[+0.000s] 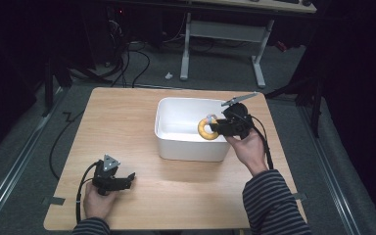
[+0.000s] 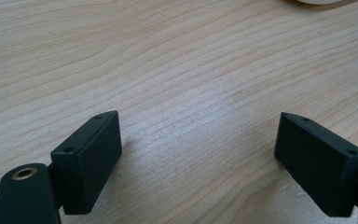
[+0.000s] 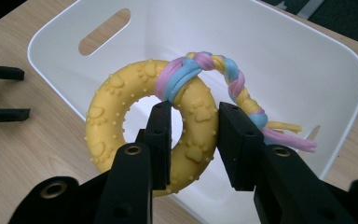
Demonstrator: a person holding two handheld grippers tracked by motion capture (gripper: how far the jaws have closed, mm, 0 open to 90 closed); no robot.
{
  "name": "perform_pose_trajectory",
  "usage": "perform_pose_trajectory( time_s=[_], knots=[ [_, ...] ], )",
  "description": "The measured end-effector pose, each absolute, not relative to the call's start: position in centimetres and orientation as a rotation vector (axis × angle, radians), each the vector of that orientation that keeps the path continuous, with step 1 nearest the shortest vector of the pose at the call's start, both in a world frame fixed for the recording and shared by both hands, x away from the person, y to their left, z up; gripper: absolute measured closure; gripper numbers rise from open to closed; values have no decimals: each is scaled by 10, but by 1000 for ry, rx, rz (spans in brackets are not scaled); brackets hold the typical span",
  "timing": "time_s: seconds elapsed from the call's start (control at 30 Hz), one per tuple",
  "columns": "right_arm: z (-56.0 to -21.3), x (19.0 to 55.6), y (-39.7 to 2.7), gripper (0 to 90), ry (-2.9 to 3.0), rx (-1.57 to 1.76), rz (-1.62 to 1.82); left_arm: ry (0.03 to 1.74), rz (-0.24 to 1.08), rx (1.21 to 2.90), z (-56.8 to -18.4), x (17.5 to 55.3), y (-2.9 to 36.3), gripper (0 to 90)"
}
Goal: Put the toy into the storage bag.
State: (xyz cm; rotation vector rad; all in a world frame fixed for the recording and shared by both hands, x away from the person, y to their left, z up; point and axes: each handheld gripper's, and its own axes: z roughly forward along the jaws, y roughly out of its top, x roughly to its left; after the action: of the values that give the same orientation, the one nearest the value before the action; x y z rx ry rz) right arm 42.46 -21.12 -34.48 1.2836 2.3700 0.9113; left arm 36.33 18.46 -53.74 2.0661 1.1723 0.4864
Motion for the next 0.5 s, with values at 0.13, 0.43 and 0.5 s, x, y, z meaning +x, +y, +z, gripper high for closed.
perform_pose_trajectory(
  time_s=[0.13, 0.43, 0.5],
  knots=[
    [-347, 430, -207, 669, 2372, 1286, 898, 1171, 486, 2067, -537, 363, 185, 157],
    [-353, 443, -194, 668, 2393, 1280, 878, 1168, 484, 2068, -537, 364, 184, 157],
    [-356, 446, -192, 668, 2401, 1279, 880, 1167, 484, 2069, -537, 364, 184, 157]
  ],
)
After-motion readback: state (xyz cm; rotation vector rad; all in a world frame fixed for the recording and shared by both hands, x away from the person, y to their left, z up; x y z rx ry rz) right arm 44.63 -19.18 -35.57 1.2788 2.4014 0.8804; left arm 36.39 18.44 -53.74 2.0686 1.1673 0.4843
